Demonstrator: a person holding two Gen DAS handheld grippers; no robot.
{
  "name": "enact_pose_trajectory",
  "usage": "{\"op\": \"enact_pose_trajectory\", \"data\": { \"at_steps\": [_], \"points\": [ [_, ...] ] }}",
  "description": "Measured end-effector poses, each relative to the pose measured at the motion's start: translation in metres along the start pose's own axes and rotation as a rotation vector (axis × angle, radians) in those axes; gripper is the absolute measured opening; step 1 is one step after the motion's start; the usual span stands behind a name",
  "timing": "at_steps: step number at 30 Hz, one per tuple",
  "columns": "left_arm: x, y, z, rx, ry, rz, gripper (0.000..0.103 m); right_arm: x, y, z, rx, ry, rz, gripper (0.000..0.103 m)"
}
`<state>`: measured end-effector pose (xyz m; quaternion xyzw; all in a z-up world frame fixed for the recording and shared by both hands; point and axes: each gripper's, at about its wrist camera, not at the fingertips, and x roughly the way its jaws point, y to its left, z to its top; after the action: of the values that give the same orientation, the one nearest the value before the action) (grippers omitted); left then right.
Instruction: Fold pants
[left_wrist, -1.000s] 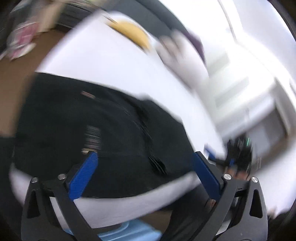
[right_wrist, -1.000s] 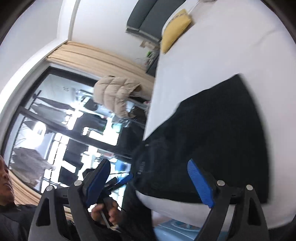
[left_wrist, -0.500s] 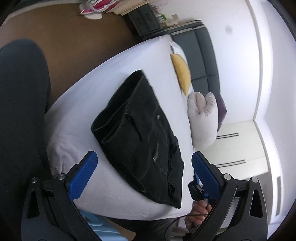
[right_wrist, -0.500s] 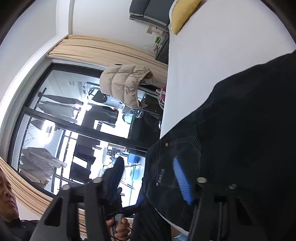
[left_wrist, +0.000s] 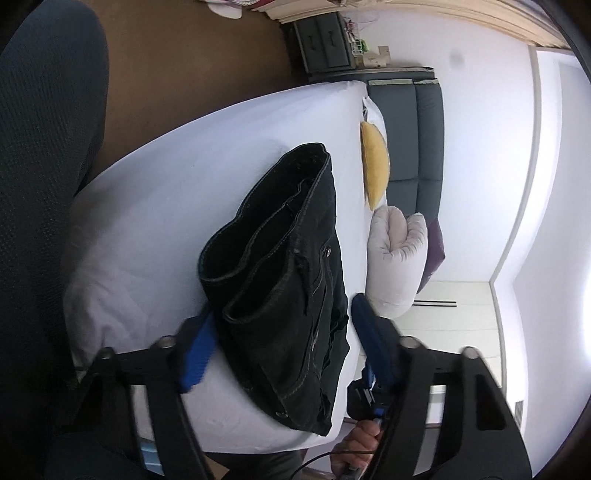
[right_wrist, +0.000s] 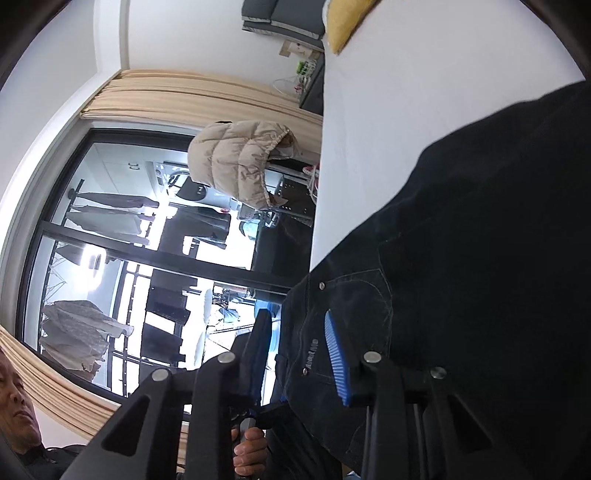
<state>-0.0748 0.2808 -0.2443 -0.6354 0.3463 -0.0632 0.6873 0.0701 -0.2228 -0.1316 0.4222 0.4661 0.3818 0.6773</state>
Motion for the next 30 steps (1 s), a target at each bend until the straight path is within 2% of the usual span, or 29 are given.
{"op": "enact_pose_trajectory", "data": {
  "at_steps": [2, 6, 8, 12, 13, 14, 17, 18, 28, 30],
  "points": [
    [0.01, -0.002, 0.002, 0.011, 0.031, 0.013, 0.033, 0.003, 0.0, 0.001, 0.008, 0.012, -0.01, 0.035],
    [0.024, -0.012, 0.004, 0.049, 0.069, 0.036, 0.025, 0.015, 0.002, 0.01, 0.003, 0.072, -0.066, 0.035],
    [0.025, -0.019, 0.006, 0.085, 0.067, 0.045, 0.02, 0.025, 0.0, 0.014, 0.002, 0.131, -0.119, 0.035],
    [0.028, -0.039, 0.006, 0.173, 0.06, 0.064, 0.018, 0.047, -0.016, 0.022, 0.024, 0.254, -0.242, 0.035],
    [0.03, -0.049, 0.005, 0.216, 0.057, 0.071, 0.018, 0.051, -0.022, 0.024, 0.038, 0.274, -0.263, 0.032],
    [0.031, -0.057, 0.005, 0.243, 0.055, 0.073, 0.018, 0.054, -0.026, 0.025, 0.049, 0.286, -0.28, 0.02],
    [0.033, -0.086, 0.0, 0.352, 0.051, 0.081, 0.017, 0.057, -0.038, 0.027, 0.08, 0.31, -0.325, 0.002],
    [0.032, -0.093, -0.002, 0.376, 0.051, 0.081, 0.017, 0.057, -0.039, 0.028, 0.081, 0.316, -0.335, 0.0],
    [0.07, -0.184, -0.039, 0.679, 0.103, 0.073, 0.017, 0.042, -0.048, 0.019, 0.084, 0.258, -0.296, 0.0],
    [0.084, -0.199, -0.051, 0.726, 0.129, 0.073, 0.017, 0.036, -0.042, 0.019, 0.074, 0.252, -0.297, 0.005]
  ]
}}
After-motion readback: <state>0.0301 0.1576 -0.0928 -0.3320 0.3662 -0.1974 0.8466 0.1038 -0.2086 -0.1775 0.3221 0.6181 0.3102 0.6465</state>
